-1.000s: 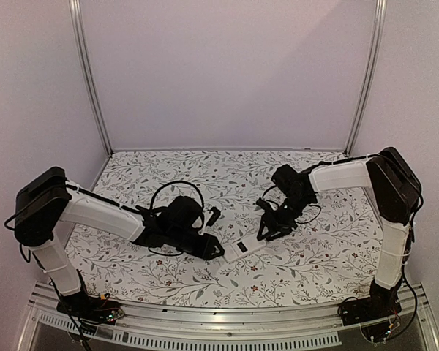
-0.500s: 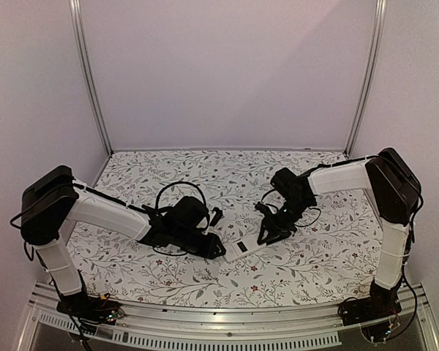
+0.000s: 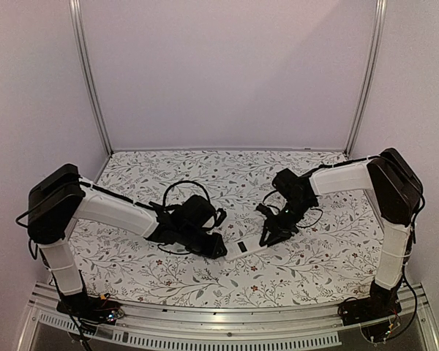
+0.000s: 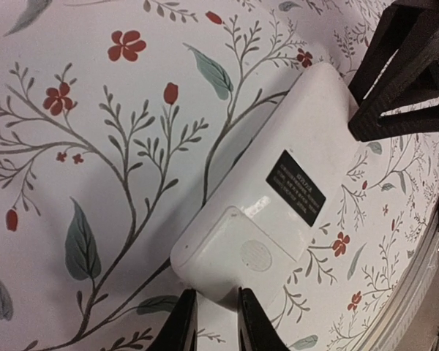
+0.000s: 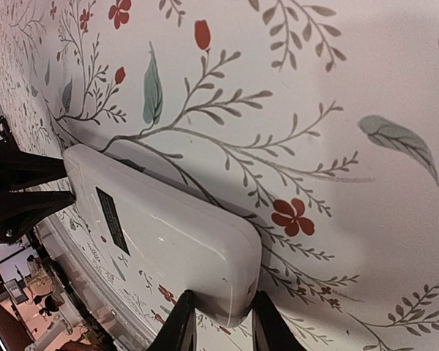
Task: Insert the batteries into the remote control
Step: Press the battery cover onto the remote control without the battery cover.
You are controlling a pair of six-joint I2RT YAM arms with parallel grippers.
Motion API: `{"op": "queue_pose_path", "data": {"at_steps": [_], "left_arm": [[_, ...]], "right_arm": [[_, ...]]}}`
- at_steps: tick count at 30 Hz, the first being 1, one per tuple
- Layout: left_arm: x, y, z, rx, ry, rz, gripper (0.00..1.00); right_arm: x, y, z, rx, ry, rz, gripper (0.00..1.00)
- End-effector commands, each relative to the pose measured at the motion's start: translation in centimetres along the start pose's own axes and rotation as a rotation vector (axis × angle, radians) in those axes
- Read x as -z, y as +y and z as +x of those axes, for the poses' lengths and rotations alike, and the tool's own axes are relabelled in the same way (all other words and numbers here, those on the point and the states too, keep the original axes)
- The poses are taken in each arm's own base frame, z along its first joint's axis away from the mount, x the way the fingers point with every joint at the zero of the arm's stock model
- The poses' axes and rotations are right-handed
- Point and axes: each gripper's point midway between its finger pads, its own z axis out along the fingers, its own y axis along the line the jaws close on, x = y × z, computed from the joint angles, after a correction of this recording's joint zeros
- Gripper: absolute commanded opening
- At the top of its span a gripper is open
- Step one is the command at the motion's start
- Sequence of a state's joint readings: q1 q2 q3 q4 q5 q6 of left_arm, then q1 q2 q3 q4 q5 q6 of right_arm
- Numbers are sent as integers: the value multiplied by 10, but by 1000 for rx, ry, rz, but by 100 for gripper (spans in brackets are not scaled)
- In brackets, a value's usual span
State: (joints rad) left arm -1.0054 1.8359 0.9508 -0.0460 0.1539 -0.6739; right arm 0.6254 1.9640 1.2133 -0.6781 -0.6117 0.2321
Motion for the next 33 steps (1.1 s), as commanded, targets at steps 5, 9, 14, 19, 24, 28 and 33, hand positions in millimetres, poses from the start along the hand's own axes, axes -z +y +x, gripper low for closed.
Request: {"op": "queue_pose_path", "data": {"at_steps": [5, 9, 14, 19, 24, 28, 33], "left_arm": [[-22, -3, 11, -23, 61, 7, 18], [-26, -10, 11, -30, 68, 33, 17], [-31, -20, 13, -51, 77, 66, 16], [-36, -33, 7, -62, 54, 128, 14], [-36, -44, 5, -79, 52, 161, 11], [-32, -41, 4, -70, 41, 146, 12], [-12, -19, -4, -32, 1, 106, 16]], "right_arm": [[-10, 8, 11, 24, 34, -24, 19], [-14, 11, 13, 28, 42, -34, 17], [-17, 16, 13, 34, 49, -60, 15], [-18, 21, 12, 39, 48, -79, 14], [-19, 25, 10, 43, 45, -96, 13], [-17, 20, 11, 39, 47, -68, 15], [2, -4, 7, -27, 5, -49, 23]]}}
